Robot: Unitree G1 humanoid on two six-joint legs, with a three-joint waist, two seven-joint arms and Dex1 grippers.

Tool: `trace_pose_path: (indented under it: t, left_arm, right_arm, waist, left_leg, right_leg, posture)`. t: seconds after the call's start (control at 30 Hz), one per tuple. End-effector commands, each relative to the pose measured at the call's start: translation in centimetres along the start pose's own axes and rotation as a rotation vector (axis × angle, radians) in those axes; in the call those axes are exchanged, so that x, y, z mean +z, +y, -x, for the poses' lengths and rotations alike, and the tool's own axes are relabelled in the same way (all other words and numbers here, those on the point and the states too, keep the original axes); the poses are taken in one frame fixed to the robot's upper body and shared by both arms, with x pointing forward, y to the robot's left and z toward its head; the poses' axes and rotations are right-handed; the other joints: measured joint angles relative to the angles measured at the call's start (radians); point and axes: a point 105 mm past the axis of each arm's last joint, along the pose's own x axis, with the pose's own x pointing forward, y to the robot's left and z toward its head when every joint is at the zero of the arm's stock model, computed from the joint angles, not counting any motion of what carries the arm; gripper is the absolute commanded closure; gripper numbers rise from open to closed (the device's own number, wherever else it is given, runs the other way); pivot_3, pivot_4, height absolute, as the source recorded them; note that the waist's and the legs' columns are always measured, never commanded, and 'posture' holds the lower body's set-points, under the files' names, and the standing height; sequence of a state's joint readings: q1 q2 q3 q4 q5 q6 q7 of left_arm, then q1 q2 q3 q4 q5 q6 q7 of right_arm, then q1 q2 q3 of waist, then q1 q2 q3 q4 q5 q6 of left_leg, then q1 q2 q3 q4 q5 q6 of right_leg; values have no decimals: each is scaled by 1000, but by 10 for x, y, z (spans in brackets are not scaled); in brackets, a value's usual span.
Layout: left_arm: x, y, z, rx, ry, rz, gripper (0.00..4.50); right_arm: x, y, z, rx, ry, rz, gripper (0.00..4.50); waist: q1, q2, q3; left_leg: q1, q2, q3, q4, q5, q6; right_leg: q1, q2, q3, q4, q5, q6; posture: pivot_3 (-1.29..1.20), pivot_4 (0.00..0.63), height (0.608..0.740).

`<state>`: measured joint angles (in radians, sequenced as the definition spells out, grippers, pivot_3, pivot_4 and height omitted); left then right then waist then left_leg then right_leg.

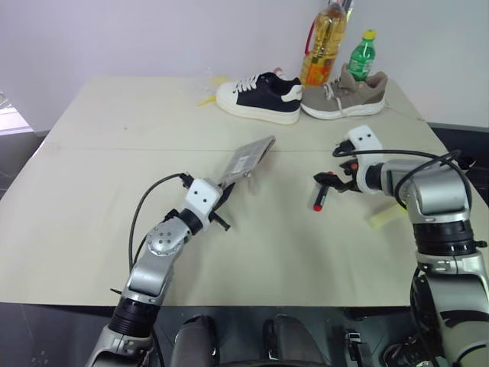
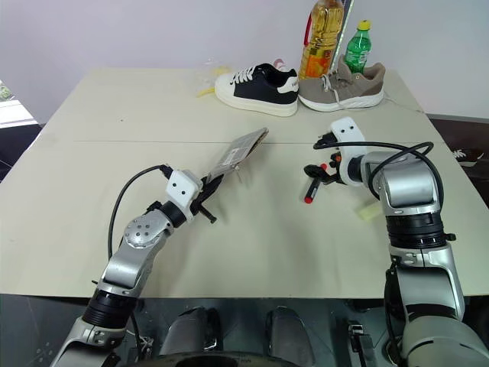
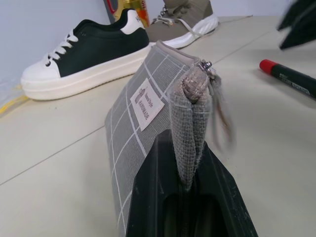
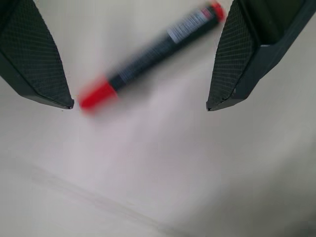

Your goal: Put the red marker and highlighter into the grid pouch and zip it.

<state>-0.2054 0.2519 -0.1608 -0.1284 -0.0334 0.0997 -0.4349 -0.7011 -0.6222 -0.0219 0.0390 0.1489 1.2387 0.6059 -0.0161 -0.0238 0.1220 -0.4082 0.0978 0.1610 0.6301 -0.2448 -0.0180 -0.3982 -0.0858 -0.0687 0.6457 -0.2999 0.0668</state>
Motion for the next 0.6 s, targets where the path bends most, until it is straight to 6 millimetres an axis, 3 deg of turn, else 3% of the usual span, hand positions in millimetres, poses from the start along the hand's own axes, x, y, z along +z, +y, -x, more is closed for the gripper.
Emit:
trace_pose_path:
  t: [0.03,0.3,0.4,0.6]
  left_arm:
    - [16,1,-3,-12,-64,-17,4500]
    - [17,-1,-5,-18,-72,-9,4500]
    - [16,-2,-4,-13,-72,-4,4500]
    - [16,0,-1,1,-74,0,4500]
  right_arm:
    - [-5,-3,1,-46,36,-128,15]
    - [-23,13,-9,-38,121,-184,15]
    - [-26,16,-12,-36,133,-192,893]
    - [-19,16,-12,-36,116,-174,3977]
  waist:
    - [-1,0,0]
    - [0,0,0]
    - [0,0,0]
    - [-1,0,0]
  left_leg:
    - [0,0,0,0,0,0]
    - [0,0,0,0,0,0]
    - [0,-1,0,0,0,0]
    - [0,-1,0,0,0,0]
  right_leg:
    - [0,0,0,0,0,0]
    - [0,1,0,0,0,0]
    - [0,2,0,0,0,0]
    - [0,3,0,0,0,0]
  posture:
    - [0,150,713]
    - [0,150,713]
    - [0,150,713]
    - [0,150,713]
